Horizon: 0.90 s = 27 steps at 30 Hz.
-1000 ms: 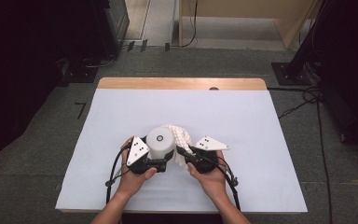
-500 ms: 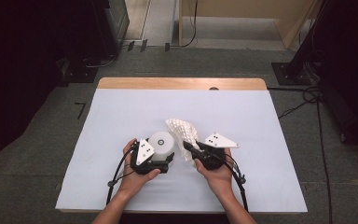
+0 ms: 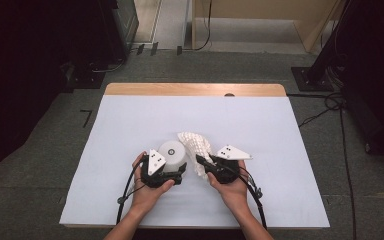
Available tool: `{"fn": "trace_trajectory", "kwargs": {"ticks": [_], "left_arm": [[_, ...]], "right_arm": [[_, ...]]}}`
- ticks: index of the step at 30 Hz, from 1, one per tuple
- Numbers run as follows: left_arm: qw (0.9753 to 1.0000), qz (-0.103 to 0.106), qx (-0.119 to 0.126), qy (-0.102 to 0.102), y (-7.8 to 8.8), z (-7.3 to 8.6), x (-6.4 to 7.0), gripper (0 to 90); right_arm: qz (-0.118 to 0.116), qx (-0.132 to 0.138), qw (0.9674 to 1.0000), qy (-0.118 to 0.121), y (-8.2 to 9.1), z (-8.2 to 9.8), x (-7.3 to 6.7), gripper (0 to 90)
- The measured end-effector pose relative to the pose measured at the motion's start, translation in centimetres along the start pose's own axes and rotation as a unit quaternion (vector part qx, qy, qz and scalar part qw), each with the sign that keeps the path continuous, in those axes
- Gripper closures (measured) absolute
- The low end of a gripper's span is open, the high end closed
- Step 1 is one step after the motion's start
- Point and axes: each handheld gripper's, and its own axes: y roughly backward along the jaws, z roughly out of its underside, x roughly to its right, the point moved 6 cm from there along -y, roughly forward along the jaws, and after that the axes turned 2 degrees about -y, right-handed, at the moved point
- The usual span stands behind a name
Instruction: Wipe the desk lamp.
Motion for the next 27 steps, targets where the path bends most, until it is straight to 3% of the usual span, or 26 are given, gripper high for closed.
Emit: {"fn": "trace_trajectory", "kwargs": {"ticks": [3,7,9,15,18,22,27], "left_arm": [[0.9991,0.027,0.032,0.012,1.1,-1.1,-0.9,8.3],[0.9941,0.074,0.075,0.024,2.5,-2.7,-1.3,8.3],[0.9927,0.089,0.078,0.024,2.7,-2.9,-1.2,8.4],[0.9936,0.100,0.053,-0.002,1.9,-2.2,-0.1,8.4],[0.9948,0.096,0.030,-0.015,1.2,-1.8,0.6,8.4],[0.9952,0.086,0.007,-0.047,0.4,-1.1,1.7,8.4],[0.9946,0.091,0.018,-0.045,0.6,-1.6,1.7,8.4]], "right_arm": [[-0.002,-0.002,1.0000,0.002,-0.2,0.2,-0.2,78.4],[-0.008,0.001,1.0000,0.001,-0.3,0.1,-0.6,78.4],[-0.013,0.004,0.9999,0.000,-0.3,0.0,-0.9,78.3],[-0.031,0.017,0.9994,0.002,-0.1,-0.5,-2.0,78.3],[-0.035,0.027,0.9990,0.010,0.3,-1.0,-2.3,78.3],[-0.033,0.056,0.9976,0.025,1.7,-2.7,-2.5,78.3],[-0.035,0.068,0.9964,0.036,2.4,-3.4,-2.4,78.4]]}}
